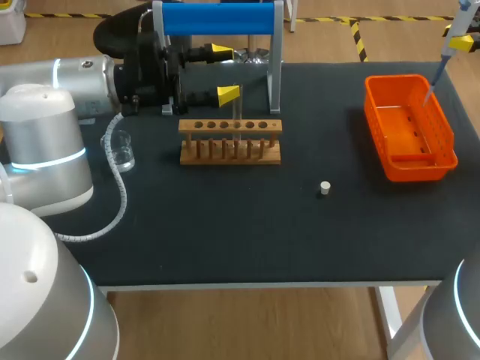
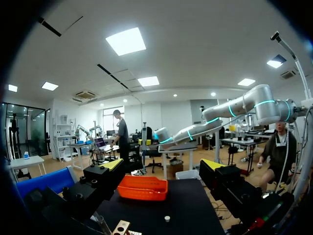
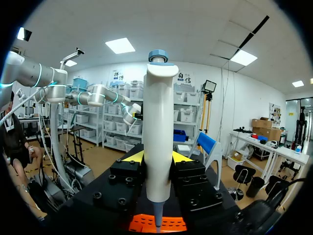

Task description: Invert the test tube, pick up the pipette, mount the tip to pipette, aspirate from beaker and dispense into the tube, eject the tip, return the pipette, and cap with the stopper.

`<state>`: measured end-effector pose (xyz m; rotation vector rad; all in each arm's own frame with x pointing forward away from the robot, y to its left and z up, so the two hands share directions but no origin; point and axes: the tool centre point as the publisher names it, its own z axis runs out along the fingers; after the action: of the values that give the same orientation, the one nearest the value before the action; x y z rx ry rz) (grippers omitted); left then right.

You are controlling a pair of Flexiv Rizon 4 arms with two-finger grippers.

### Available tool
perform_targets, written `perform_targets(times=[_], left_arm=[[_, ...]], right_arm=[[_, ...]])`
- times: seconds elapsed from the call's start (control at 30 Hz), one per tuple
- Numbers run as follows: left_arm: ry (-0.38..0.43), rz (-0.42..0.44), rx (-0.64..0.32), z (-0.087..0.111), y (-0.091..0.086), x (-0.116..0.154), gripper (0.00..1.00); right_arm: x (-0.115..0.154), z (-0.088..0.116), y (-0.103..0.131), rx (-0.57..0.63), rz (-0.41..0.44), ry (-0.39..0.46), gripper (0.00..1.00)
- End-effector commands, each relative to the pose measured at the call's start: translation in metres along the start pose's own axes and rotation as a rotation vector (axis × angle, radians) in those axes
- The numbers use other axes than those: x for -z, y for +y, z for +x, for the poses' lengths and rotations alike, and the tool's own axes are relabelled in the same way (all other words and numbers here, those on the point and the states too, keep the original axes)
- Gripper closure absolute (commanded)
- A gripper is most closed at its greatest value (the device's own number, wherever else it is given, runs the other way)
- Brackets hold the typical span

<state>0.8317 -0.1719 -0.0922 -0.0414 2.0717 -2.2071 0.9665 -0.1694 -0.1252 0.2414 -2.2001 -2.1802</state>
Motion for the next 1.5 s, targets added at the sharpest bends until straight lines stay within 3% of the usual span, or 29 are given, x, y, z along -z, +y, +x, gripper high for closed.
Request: perform_targets(times=[0.03, 1.27, 1.5], left_arm=[[0.000, -0.001, -0.001, 0.000, 0.000, 0.000, 0.00], [0.000, -0.001, -0.001, 0.000, 0.000, 0.000, 0.00], [0.035, -0.051, 0.022, -0.024, -0.005, -0.056, 0.00]], right_arm=[[-0.004, 0.004, 0.004, 0.000, 0.004, -0.017, 1.00], [-0.005, 0.006, 0.004, -0.009, -0.004, -0.036, 1.00], [-0.005, 0.006, 0.004, -0.009, -0.004, -0.036, 1.00]])
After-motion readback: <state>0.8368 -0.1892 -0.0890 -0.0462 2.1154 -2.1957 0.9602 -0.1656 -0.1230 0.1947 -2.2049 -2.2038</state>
